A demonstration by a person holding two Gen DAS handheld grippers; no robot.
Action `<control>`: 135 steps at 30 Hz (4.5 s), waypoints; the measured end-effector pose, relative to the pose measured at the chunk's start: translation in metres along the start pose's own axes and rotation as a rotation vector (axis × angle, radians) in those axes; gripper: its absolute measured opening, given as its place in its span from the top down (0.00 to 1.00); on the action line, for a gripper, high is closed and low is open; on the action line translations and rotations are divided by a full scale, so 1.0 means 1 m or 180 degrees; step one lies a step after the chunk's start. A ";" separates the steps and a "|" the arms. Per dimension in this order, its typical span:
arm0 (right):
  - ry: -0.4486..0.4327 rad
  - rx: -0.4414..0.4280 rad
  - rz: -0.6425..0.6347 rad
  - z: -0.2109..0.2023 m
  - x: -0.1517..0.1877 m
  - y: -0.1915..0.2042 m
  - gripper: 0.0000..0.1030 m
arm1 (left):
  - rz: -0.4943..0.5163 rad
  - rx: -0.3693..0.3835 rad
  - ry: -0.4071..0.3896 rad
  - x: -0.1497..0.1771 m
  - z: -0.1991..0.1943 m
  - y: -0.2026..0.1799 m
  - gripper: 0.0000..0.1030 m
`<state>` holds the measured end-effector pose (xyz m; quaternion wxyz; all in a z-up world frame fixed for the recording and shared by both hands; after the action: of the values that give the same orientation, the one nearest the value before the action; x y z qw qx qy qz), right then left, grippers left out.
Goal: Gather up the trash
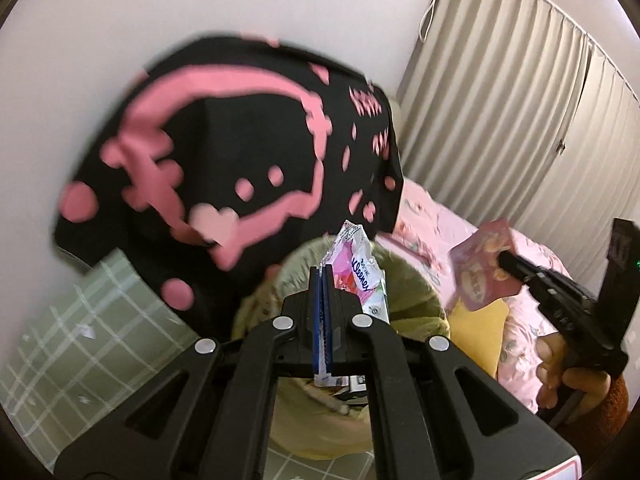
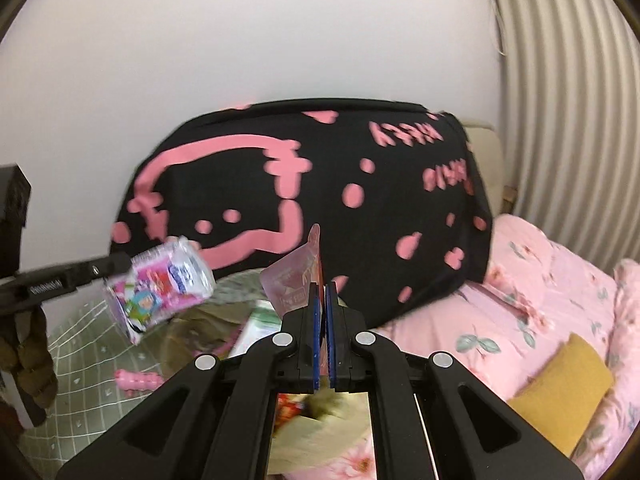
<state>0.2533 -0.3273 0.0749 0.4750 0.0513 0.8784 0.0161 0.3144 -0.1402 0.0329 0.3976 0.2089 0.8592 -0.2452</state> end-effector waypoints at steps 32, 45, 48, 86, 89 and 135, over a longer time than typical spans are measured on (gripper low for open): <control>0.0274 -0.0544 -0.0181 0.043 0.015 0.062 0.96 | -0.0397 -0.0680 -0.0021 0.056 -0.030 0.064 0.60; 0.0644 -0.0712 -0.0205 0.084 0.050 0.111 0.95 | -0.0834 -0.0968 0.0009 0.106 -0.080 0.122 0.60; 0.0710 -0.0655 -0.0176 0.090 0.061 0.114 0.94 | -0.0879 -0.1024 0.0025 0.115 -0.088 0.134 0.60; 0.0443 -0.0722 -0.0212 -0.071 0.177 0.094 0.56 | -0.0285 -0.2061 -0.0383 0.206 -0.174 -0.002 0.20; 0.0412 -0.0688 -0.0208 -0.079 0.180 0.090 0.56 | -0.0298 -0.2047 -0.0455 0.204 -0.176 -0.009 0.20; 0.0235 -0.0659 -0.0203 -0.094 0.169 0.085 0.56 | -0.0322 -0.1965 -0.0487 0.203 -0.175 -0.019 0.20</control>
<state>0.0891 -0.2233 -0.0079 0.4452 -0.0266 0.8901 0.0935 0.0806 -0.0188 -0.0233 0.4929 0.0164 0.8699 -0.0075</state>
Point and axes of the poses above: each gripper's, at about its wrist camera, not at the fingertips, and z roughly the way its jaws point, y to its left, x to its underside, the point moved 10 cm from there along z, roughly the way its jaws point, and after that the axes turned 5 degrees about z, right-handed, at the moved point
